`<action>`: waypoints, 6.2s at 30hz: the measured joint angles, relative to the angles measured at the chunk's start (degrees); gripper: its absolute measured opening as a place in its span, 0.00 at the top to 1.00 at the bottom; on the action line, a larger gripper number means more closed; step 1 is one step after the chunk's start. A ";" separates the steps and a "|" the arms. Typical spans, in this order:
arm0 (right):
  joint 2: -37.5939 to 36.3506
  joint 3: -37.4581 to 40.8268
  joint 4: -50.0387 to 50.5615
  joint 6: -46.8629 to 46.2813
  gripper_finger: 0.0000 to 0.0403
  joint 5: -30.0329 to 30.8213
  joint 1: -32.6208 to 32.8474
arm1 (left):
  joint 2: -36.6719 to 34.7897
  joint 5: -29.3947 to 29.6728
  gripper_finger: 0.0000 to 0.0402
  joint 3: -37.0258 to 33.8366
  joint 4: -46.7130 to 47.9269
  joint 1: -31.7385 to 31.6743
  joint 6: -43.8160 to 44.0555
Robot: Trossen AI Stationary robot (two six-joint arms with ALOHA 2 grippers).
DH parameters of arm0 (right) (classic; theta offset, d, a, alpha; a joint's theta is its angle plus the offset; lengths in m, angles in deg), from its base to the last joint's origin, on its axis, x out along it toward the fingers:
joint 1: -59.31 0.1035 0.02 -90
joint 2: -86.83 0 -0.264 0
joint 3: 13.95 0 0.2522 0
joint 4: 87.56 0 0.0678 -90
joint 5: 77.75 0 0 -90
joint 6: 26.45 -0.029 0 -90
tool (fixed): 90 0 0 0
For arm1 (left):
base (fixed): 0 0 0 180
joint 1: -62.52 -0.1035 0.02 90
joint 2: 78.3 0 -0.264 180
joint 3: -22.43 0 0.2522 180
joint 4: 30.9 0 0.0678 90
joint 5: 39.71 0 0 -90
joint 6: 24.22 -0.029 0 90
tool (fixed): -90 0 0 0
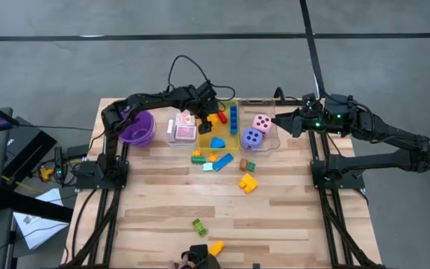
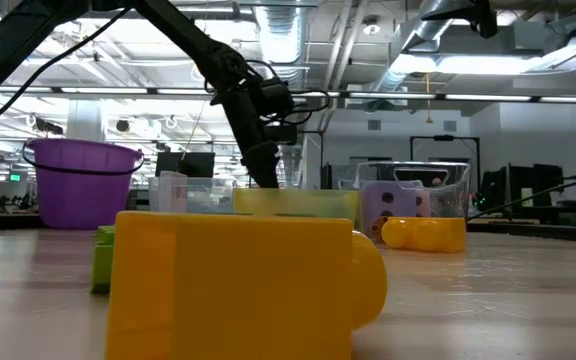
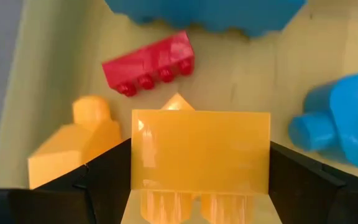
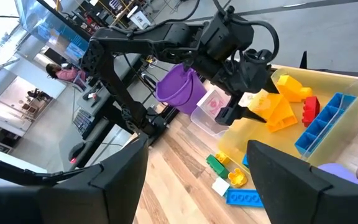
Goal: Pick & Place Toys
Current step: Put the yellow gamepiece into the yellow bin, then put the green gamepiece into the yellow bin
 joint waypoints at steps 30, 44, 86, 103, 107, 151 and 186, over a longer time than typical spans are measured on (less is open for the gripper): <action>0.01 0.01 0.04 0.60 0.34 -3.04 0.00 | 0.02 3.52 0.11 -0.34 -3.66 0.05 -2.93; 0.01 0.01 0.04 0.59 0.34 -3.10 0.00 | -4.67 3.53 0.10 0.01 -2.89 0.46 -2.91; 0.02 0.00 0.14 1.05 0.34 -6.21 -0.02 | -22.99 4.41 0.10 -0.52 18.14 24.02 8.66; 0.00 0.01 0.48 1.14 0.34 -6.19 -0.02 | -23.04 4.40 0.10 -12.59 16.43 30.57 21.36; 0.01 0.01 0.48 1.22 0.34 -6.21 0.00 | -23.04 4.39 0.10 -17.17 10.90 30.87 21.37; 0.00 0.02 1.97 1.10 0.34 -6.18 -0.02 | -17.71 8.38 0.35 -31.29 -9.80 24.79 21.33; 0.01 0.02 2.19 1.09 0.34 -6.19 -0.02 | -16.20 6.64 0.78 -31.12 -8.53 26.21 26.97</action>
